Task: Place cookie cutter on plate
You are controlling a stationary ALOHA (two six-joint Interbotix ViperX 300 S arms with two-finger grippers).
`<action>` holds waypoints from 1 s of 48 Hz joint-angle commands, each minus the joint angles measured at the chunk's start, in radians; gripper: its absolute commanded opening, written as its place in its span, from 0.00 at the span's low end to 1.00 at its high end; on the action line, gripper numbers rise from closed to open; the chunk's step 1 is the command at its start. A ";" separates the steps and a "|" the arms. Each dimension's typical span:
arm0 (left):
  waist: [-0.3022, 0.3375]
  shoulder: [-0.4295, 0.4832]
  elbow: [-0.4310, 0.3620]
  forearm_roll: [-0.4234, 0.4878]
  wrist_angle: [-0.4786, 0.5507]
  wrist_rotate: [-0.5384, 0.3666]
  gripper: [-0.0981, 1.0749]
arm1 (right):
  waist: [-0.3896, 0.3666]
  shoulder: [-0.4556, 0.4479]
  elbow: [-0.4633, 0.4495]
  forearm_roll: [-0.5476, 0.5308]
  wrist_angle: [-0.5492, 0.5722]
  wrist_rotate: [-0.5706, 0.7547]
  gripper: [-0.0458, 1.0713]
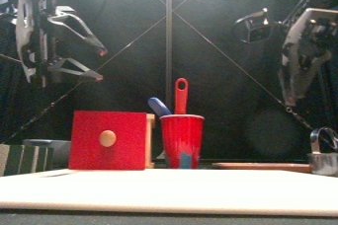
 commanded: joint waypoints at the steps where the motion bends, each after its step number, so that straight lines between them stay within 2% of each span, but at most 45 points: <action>1: 0.003 0.002 -0.011 -0.008 -0.008 0.002 0.80 | 0.017 -0.014 0.009 0.000 -0.002 0.006 0.73; 15: 0.005 0.017 -0.011 -0.011 -0.009 0.002 0.80 | 0.015 0.009 0.052 -0.057 -0.012 0.049 0.73; 48: 0.009 0.026 -0.009 -0.017 -0.006 0.000 0.80 | 0.008 0.017 0.046 -0.109 -0.020 0.049 0.73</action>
